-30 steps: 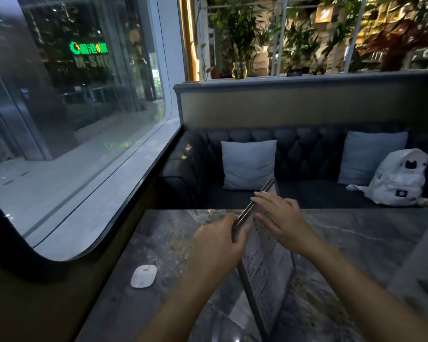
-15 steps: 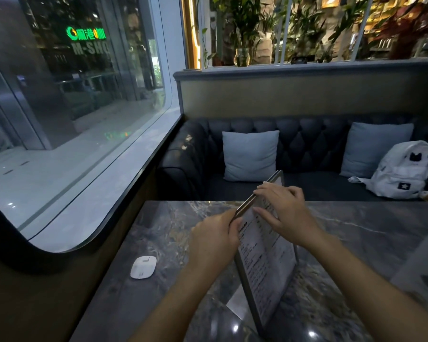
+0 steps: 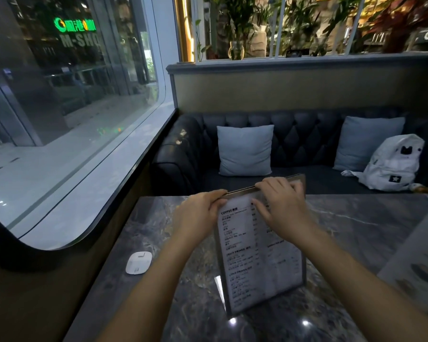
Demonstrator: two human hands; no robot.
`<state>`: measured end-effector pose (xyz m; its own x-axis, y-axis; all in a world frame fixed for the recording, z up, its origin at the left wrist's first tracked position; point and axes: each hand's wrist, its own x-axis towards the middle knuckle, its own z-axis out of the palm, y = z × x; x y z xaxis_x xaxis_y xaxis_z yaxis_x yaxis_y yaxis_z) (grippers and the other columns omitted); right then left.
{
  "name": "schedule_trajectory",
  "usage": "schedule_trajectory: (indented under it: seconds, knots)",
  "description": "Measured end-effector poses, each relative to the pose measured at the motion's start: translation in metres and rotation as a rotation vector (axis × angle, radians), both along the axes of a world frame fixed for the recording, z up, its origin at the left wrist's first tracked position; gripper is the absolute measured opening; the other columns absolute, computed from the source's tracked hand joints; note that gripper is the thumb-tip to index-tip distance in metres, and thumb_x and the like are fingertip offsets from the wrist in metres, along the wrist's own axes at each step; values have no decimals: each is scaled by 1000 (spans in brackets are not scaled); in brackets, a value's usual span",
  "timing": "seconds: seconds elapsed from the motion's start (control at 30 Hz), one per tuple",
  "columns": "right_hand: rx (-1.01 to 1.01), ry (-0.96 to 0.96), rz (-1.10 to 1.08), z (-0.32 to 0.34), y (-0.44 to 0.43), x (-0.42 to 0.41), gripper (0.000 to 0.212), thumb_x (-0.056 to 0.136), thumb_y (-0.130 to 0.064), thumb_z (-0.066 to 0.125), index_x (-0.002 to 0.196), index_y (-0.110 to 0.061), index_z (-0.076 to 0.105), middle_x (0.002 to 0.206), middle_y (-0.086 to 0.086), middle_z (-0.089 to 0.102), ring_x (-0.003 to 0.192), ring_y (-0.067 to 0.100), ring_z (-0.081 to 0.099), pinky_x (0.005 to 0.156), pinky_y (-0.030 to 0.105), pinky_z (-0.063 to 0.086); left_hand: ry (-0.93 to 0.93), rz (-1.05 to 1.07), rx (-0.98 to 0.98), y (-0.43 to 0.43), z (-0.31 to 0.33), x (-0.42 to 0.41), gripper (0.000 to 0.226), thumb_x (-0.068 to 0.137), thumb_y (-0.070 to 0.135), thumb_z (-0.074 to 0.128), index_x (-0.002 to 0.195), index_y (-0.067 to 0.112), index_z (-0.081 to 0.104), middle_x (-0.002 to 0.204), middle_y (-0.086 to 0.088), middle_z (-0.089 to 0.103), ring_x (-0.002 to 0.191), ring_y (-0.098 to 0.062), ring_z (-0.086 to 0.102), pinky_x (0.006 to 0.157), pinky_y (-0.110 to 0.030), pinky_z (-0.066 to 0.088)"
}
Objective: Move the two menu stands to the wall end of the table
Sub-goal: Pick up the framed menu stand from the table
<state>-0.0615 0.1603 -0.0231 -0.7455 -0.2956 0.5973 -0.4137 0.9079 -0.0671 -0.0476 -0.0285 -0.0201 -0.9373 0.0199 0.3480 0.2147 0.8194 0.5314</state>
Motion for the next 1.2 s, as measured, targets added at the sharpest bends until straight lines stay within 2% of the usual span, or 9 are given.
schedule_trajectory:
  seconds: [0.13, 0.3, 0.43, 0.5, 0.67, 0.77, 0.87, 1.0, 1.2]
  knots:
    - [25, 51, -67, 3, 1, 5, 17, 78, -20, 64, 87, -7, 60, 83, 10, 61, 77, 30, 54, 69, 38, 36, -3, -43, 17, -1, 2, -12, 27, 89, 39, 50, 114, 38, 61, 118, 3, 67, 106, -21, 61, 80, -33, 47]
    - [51, 115, -132, 6, 6, 9, 17, 74, -17, 68, 76, -5, 56, 72, 12, 57, 67, 30, 51, 62, 37, 37, -16, -67, -23, 2, 2, -25, 27, 88, 48, 46, 112, 46, 58, 117, 5, 67, 105, -23, 61, 82, -38, 49]
    - [61, 110, -115, 5, 10, 15, 17, 75, -18, 68, 82, -5, 60, 76, 12, 59, 70, 30, 53, 63, 37, 38, -13, -53, 30, 1, -5, -33, 29, 86, 51, 47, 113, 47, 56, 109, 5, 70, 98, -22, 63, 75, -35, 45]
    - [23, 61, -83, 2, 15, 19, 25, 78, -20, 65, 98, -5, 62, 89, 12, 63, 81, 30, 56, 72, 38, 37, -55, -65, 159, -1, -12, -33, 39, 85, 50, 51, 123, 41, 50, 91, 4, 69, 88, -18, 64, 74, -34, 48]
    - [-398, 30, -121, -19, 49, 35, 45, 84, -26, 57, 125, -9, 46, 126, 15, 52, 117, 28, 45, 95, 44, 30, -153, -93, 553, -18, -46, -22, 49, 82, 33, 63, 126, 18, 49, 84, -6, 64, 79, -19, 63, 67, -26, 51]
    - [-779, 9, -206, -37, 75, 41, 43, 86, -25, 59, 123, -9, 44, 128, 16, 44, 114, 24, 42, 97, 40, 33, -219, -117, 602, -23, -71, -12, 37, 81, 18, 66, 117, 13, 57, 82, -6, 63, 75, -15, 61, 59, -13, 50]
    - [-1067, -217, -225, -59, 91, 44, 42, 85, -31, 57, 124, -18, 45, 123, 4, 44, 108, 20, 48, 87, 40, 45, -336, -150, 689, -21, -93, -2, 32, 80, 9, 66, 111, 13, 59, 82, -4, 61, 75, -14, 60, 59, -17, 52]
    - [-1112, -451, -59, -81, 95, 48, 20, 86, -31, 54, 103, -42, 57, 103, -6, 63, 92, 11, 62, 72, 37, 54, -426, -184, 806, -13, -110, 3, 19, 82, 2, 61, 101, 7, 62, 76, 1, 66, 72, -14, 65, 61, -25, 53]
    - [-1126, -475, -59, -88, 96, 47, 19, 90, -21, 49, 84, -34, 62, 91, -1, 67, 76, 7, 66, 55, 19, 52, -451, -195, 908, -10, -115, 4, 16, 83, 1, 58, 95, 10, 63, 86, -11, 67, 74, -14, 69, 62, -28, 58]
